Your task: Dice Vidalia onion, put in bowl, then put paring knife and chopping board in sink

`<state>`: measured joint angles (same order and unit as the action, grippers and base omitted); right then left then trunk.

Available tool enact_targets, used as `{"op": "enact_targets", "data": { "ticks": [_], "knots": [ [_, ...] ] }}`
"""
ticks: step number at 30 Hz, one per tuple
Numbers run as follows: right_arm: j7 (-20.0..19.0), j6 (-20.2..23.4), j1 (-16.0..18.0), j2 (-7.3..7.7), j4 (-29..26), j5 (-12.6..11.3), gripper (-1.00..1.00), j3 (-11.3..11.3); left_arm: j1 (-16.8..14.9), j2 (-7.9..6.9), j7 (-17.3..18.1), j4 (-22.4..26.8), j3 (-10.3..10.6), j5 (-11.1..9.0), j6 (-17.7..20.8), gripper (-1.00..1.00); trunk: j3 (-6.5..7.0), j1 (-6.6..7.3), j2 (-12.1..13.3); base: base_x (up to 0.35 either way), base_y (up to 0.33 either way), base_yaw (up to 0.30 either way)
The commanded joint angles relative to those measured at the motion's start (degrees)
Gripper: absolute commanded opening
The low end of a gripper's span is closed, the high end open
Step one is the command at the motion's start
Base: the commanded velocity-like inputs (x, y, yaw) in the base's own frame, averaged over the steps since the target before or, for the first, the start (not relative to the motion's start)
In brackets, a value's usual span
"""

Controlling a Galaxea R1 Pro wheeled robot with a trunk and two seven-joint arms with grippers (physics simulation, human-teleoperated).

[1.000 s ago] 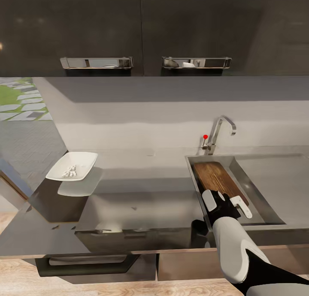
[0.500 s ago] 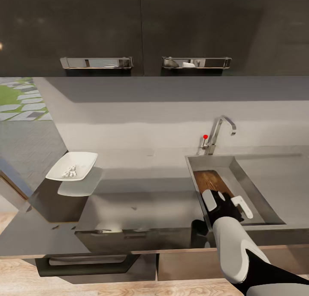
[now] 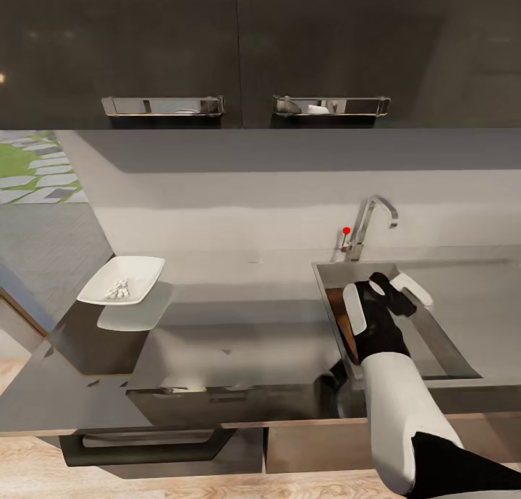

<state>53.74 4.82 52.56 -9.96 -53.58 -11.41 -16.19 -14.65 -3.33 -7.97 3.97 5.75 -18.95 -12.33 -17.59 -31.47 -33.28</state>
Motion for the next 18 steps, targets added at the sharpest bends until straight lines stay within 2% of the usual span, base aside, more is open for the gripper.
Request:
{"op": "enact_targets", "data": {
  "ticks": [1, 4, 6, 7, 8, 10, 11, 13, 18],
  "knots": [
    [0.01, 2.92, 0.03, -0.04, -1.2, -0.04, 1.0, 0.74, -0.03, -0.01, -0.2, -0.01, 0.49, -0.38, -0.15, 1.0, -0.08, -0.02, -0.07, 0.0, 0.0, 0.0],
    [-0.59, 8.6, 0.03, -0.04, -3.88, -0.12, 1.0, 3.26, -0.03, -0.01, -0.2, -0.01, 0.49, -0.38, -0.15, 1.0, -0.08, -0.02, -0.07, -0.005, 0.0, 0.0],
    [-1.54, 13.22, 0.02, -0.04, -6.78, -0.16, 1.0, 6.56, -0.03, -0.01, -0.2, -0.01, 0.49, -0.38, -0.1, 1.0, -0.08, -0.02, -0.07, -0.127, 0.0, 0.0],
    [-2.16, 15.14, 0.02, -0.04, -7.23, -0.17, 1.0, 7.13, -0.03, -0.01, -0.2, -0.01, 0.49, -0.38, -0.1, 1.0, -0.08, -0.02, -0.07, -0.232, 0.0, 0.0],
    [-3.22, 17.39, 0.01, -0.04, -7.52, -0.18, 1.0, 7.48, -0.03, -0.01, -0.2, -0.01, 0.49, -0.41, -0.09, 1.0, -0.08, -0.02, -0.07, -0.27, 0.0, 0.0],
    [-7.81, 22.33, 0.0, 0.27, -7.86, -0.07, 1.0, 7.84, -0.03, 0.04, -0.2, 0.0, 0.49, -0.45, -0.07, 1.0, -0.08, -0.02, -0.07, -0.31, 0.0, 0.0],
    [-11.67, 24.54, 0.0, 2.08, -7.96, -0.09, 1.0, 7.97, -0.03, 0.12, -0.2, -0.01, 0.49, -0.46, -0.06, 1.0, -0.08, -0.02, -0.07, -0.33, 0.0, 0.0],
    [-14.96, 26.06, 0.0, 3.84, -8.01, -0.15, 1.0, 8.09, -0.03, 0.15, -0.2, -0.01, 0.49, -0.47, -0.06, 1.0, -0.08, -0.02, -0.07, -0.335, 0.0, 0.0],
    [-22.2, 30.98, 0.0, 5.0, -8.03, 0.04, 1.0, 8.02, -0.03, 0.17, -0.2, -0.01, 0.49, -0.47, -0.06, 1.0, -0.08, -0.02, -0.07, -0.339, 0.0, 0.0]
  ]
}}
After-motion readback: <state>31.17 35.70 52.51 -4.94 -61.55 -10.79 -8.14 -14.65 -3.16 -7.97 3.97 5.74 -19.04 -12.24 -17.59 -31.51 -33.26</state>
